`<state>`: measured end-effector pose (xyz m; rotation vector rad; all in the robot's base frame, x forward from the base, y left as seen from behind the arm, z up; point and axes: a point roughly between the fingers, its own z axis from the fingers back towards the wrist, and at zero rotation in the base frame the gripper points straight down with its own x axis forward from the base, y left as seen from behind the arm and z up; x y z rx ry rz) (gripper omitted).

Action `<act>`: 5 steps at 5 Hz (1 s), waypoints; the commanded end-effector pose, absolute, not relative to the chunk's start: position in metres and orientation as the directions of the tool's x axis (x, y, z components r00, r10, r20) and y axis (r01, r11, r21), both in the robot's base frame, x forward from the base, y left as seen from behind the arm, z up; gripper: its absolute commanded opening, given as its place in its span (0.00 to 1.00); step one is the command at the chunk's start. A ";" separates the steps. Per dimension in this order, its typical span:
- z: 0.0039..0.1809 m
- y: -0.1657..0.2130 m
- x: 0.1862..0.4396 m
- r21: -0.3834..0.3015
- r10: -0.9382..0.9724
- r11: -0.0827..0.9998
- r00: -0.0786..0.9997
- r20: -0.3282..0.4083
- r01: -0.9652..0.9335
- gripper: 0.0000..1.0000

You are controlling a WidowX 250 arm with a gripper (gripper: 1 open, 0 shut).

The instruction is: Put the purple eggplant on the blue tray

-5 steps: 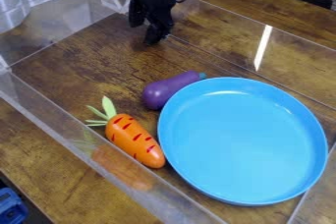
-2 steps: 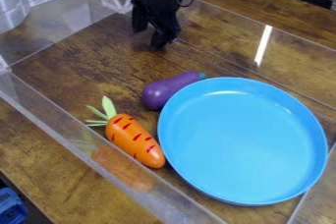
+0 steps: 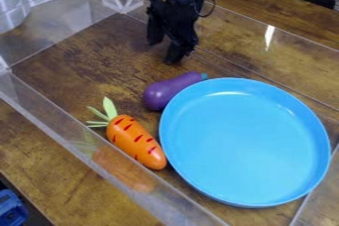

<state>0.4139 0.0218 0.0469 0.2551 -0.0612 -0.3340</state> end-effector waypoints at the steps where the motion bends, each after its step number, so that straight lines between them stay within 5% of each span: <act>1: 0.072 0.013 0.412 0.281 -0.350 0.908 0.931 0.107 0.310 1.00; 5: 0.056 -0.010 0.397 0.282 -0.278 0.929 0.955 0.103 0.240 1.00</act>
